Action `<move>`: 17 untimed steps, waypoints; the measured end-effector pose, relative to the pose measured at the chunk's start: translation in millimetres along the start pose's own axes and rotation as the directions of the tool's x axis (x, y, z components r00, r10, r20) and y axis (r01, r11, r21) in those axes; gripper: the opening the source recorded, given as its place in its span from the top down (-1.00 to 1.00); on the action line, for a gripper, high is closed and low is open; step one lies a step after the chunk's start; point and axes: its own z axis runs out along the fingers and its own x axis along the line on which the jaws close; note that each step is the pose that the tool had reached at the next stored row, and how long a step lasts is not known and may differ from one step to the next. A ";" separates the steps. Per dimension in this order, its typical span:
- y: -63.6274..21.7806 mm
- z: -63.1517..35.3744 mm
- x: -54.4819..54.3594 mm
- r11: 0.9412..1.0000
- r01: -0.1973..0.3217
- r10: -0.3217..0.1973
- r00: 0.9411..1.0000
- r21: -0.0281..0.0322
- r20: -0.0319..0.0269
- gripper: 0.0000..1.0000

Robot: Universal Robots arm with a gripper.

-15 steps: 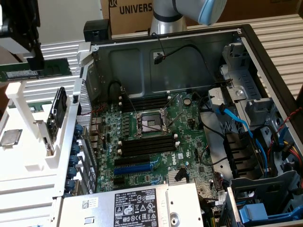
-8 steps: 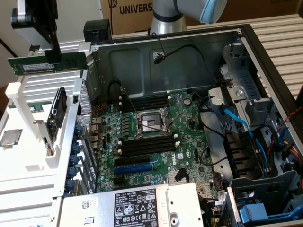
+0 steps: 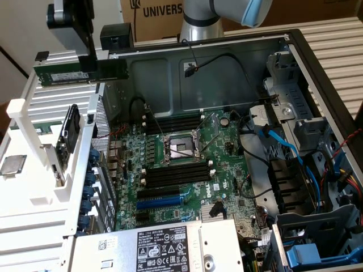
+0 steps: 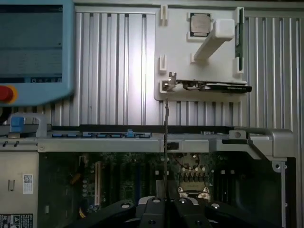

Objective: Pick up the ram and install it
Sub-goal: 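Pick up the ram and move it above insertion slot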

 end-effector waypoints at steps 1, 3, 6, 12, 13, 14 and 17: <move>-4.5 -0.2 -0.1 1.000 0.000 0.000 1.000 0.000 0.000 0.75; -13.8 -0.6 -0.1 1.000 0.000 0.000 1.000 0.000 0.000 0.75; -27.1 -0.9 -0.3 1.000 0.000 0.000 1.000 0.001 0.000 0.75; -53.3 -0.9 -0.5 1.000 0.001 -0.001 1.000 0.016 0.000 0.75; -57.0 -0.8 -0.6 1.000 0.001 -0.001 1.000 0.020 0.000 0.75; -60.8 -0.6 -0.6 1.000 0.001 -0.001 1.000 0.025 0.001 0.75; -72.0 -0.1 -0.7 0.999 0.001 -0.001 1.000 0.038 0.001 0.75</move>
